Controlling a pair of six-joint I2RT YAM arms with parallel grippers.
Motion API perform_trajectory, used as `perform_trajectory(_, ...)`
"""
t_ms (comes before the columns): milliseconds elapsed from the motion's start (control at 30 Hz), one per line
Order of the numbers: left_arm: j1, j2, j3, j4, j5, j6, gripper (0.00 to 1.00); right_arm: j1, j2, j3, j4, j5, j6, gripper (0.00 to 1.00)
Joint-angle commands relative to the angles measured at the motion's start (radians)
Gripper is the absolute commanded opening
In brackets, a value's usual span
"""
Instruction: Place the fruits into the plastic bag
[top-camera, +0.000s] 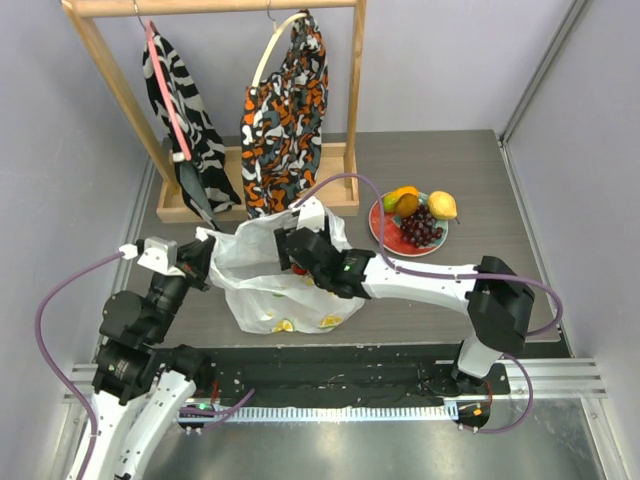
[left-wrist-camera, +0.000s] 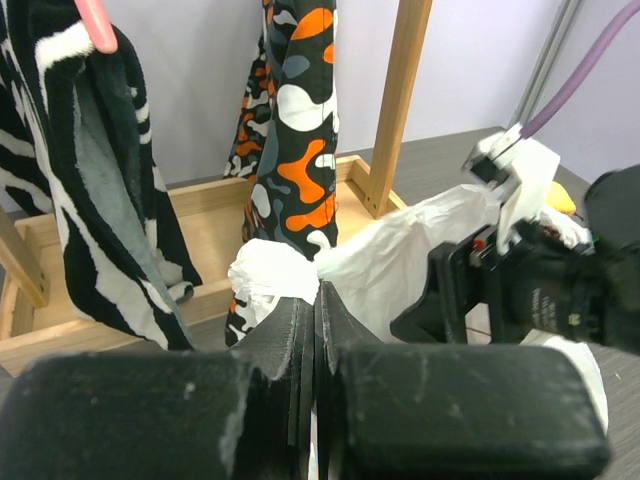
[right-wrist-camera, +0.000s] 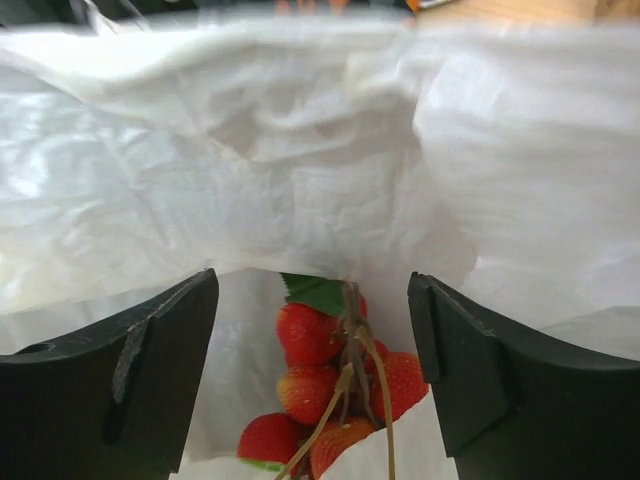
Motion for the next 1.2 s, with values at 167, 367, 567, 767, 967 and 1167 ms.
perform_trajectory(167, 0.000, -0.001, -0.002, 0.025, 0.010, -0.005, 0.00, -0.015, -0.177, -0.060, 0.201, -0.193, 0.055, 0.88)
perform_trajectory(367, 0.000, -0.001, -0.001, 0.024, 0.019, -0.006, 0.00, -0.020, -0.217, -0.105, 0.346, -0.354, 0.064, 0.88)
perform_trajectory(567, 0.000, 0.001, -0.002, 0.022, 0.022, -0.006, 0.00, -0.040, -0.217, -0.155, 0.547, -0.638, 0.075, 0.87)
perform_trajectory(767, 0.000, -0.002, -0.001, 0.022, 0.024, -0.008, 0.00, -0.038, -0.208, -0.123, 0.530, -0.795, 0.042, 0.85)
perform_trajectory(967, 0.000, -0.002, -0.001, 0.019, 0.018, -0.008, 0.00, -0.026, -0.289, -0.146, 0.495, -0.688, -0.020, 0.83)
perform_trajectory(1167, 0.000, 0.002, 0.001, 0.022, 0.019, -0.008, 0.00, -0.029, -0.379, -0.076, 0.354, -0.498, -0.142, 0.81)
